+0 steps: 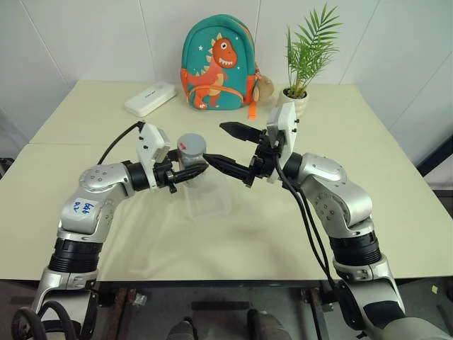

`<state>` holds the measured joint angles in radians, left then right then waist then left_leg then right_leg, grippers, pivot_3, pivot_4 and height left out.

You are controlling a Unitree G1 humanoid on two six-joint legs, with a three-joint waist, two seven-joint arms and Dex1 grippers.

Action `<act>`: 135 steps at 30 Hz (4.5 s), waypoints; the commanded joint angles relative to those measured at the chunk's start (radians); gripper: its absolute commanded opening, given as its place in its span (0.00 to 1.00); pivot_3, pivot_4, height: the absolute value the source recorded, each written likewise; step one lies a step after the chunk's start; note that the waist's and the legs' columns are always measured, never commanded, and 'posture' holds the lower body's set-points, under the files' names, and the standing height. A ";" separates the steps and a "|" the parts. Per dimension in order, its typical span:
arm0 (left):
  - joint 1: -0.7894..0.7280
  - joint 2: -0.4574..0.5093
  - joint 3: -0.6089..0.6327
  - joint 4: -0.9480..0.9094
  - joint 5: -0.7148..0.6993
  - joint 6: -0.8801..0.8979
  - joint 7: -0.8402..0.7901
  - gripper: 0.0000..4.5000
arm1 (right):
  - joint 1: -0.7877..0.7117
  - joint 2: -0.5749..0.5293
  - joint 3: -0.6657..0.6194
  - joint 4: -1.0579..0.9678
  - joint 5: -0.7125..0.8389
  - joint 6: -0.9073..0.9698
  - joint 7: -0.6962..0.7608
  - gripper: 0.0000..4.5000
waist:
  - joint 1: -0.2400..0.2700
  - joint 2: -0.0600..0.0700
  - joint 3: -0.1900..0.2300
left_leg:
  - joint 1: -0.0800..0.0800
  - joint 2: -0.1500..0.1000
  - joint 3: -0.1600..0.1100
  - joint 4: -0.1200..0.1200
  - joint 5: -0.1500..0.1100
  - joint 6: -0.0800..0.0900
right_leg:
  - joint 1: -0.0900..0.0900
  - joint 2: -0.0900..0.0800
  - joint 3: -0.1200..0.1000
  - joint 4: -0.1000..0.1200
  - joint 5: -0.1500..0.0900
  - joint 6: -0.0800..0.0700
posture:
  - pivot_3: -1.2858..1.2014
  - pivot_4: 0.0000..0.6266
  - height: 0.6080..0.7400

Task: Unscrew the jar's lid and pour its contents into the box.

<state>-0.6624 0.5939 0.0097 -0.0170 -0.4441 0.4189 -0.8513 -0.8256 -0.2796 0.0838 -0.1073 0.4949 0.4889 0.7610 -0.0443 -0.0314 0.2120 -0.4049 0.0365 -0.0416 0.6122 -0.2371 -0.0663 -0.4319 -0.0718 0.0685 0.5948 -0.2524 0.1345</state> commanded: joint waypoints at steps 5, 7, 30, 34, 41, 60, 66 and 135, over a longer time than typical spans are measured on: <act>-0.061 -0.039 -0.011 0.006 -0.007 -0.015 -0.049 0.43 | -0.060 0.034 0.024 -0.018 -0.018 0.035 -0.043 1.00 | -0.002 0.000 0.000 | -0.001 0.000 0.000 0.000 0.001 0.000 | -0.003 0.000 0.000 0.003 0.000 0.000 | 0.52 0.24 1.00; -0.068 -0.049 -0.011 0.015 -0.002 -0.019 -0.049 0.43 | -0.061 0.035 0.026 -0.024 -0.019 0.047 -0.044 1.00 | -0.003 0.000 0.000 | -0.001 0.000 0.000 0.001 0.001 0.000 | -0.002 0.000 0.000 0.003 0.000 0.000 | 0.52 0.24 1.00; -0.112 -0.099 0.009 0.055 -0.010 0.000 -0.048 0.43 | -0.054 -0.009 0.018 0.001 -0.031 0.062 0.017 0.56 | -0.009 0.000 0.000 | 0.000 0.000 -0.001 0.002 0.002 0.000 | -0.003 0.000 0.000 0.008 0.000 0.000 | 0.52 0.24 1.00; -0.126 -0.083 0.009 0.081 -0.029 -0.004 -0.130 0.43 | -0.094 -0.057 0.010 0.054 0.010 0.070 0.136 0.56 | -0.008 0.001 0.000 | 0.000 0.000 -0.001 0.002 0.003 0.000 | -0.003 0.001 0.000 0.008 0.000 0.000 | 0.52 0.24 1.00; -0.154 -0.012 0.019 0.107 -0.181 0.083 -0.464 0.43 | -0.196 -0.177 -0.024 0.131 0.157 0.164 0.404 0.56 | -0.012 0.002 0.001 | 0.000 0.000 -0.001 0.002 0.003 0.000 | -0.003 0.001 0.000 0.008 0.000 0.000 | 0.52 0.24 1.00; -0.138 0.000 0.030 0.068 -0.181 0.092 -0.494 0.43 | -0.197 -0.163 -0.107 0.084 0.208 0.167 0.342 0.99 | -0.011 0.002 0.001 | 0.000 0.000 -0.001 0.004 0.003 0.000 | -0.004 0.002 0.001 0.012 -0.001 0.000 | 0.52 0.24 1.00; -0.125 0.012 0.043 0.069 -0.169 0.083 -0.479 0.43 | -0.154 -0.174 -0.112 0.014 0.194 0.167 0.282 0.99 | -0.010 0.002 0.001 | 0.000 0.000 -0.001 0.004 0.003 0.000 | -0.004 0.002 0.001 0.012 -0.001 0.000 | 0.52 0.24 1.00; -0.113 -0.026 0.002 0.137 -0.043 -0.056 -0.402 0.43 | -0.175 -0.031 0.090 -0.058 0.057 0.244 0.044 0.99 | -0.012 0.004 0.002 | 0.000 0.004 -0.001 0.011 0.003 0.000 | -0.007 0.010 0.008 0.023 -0.001 -0.002 | 0.52 0.24 1.00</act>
<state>-0.7504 0.5686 0.0002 0.1324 -0.4812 0.3814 -1.2558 -0.9745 -0.3184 0.1713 -0.1359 0.5651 0.7427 0.8144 -0.0567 -0.0276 0.2143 -0.4050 0.0405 -0.0422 0.6237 -0.2337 -0.0662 -0.4388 -0.0621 0.0767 0.6178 -0.2533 0.1325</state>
